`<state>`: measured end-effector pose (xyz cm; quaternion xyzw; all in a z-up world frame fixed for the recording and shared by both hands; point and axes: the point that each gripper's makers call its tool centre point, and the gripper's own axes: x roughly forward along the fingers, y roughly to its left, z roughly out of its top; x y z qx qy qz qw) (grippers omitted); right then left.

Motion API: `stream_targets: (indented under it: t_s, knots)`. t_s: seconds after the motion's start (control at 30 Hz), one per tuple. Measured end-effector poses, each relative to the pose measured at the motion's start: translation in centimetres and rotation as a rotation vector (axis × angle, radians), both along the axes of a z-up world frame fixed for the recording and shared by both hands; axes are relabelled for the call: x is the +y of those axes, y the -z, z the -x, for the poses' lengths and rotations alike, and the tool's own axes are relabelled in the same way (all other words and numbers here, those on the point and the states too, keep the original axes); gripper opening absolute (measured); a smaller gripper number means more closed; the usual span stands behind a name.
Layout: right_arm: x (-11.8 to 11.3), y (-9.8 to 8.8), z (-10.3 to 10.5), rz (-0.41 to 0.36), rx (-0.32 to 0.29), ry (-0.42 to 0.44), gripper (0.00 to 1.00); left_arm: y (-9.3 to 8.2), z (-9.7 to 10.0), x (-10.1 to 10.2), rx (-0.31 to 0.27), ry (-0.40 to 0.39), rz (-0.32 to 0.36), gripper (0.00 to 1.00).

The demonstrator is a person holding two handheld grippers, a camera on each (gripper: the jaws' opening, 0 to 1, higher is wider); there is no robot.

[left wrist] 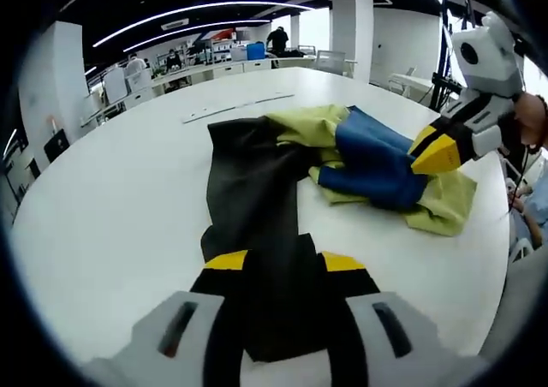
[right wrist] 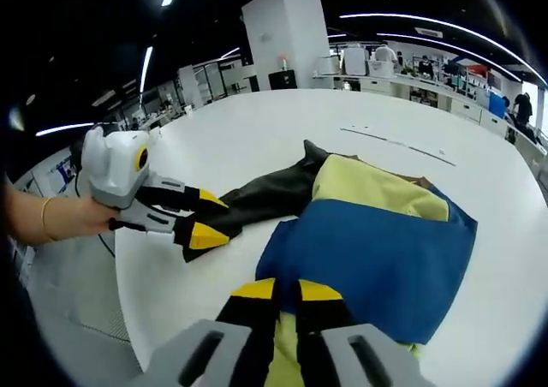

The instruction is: Fold the garment on the visible template until the final outline fits inside the template.

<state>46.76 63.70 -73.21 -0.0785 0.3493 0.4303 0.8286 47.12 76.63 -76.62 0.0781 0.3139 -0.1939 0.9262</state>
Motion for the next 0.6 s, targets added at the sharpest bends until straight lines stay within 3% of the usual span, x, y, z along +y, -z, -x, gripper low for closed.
stream_targets:
  t_s: [0.27, 0.47, 0.6]
  knots:
    - [-0.1, -1.2, 0.2, -0.033, -0.007, 0.016, 0.00, 0.0, 0.0, 0.0, -0.012, -0.001, -0.011, 0.07]
    - [-0.4, -0.9, 0.2, -0.032, 0.012, 0.022, 0.00, -0.1, -0.1, 0.0, -0.013, -0.004, -0.022, 0.03]
    - [-0.5, -2.3, 0.0, -0.060, -0.009, 0.036, 0.00, -0.5, -0.2, 0.5, -0.021, -0.015, -0.034, 0.01]
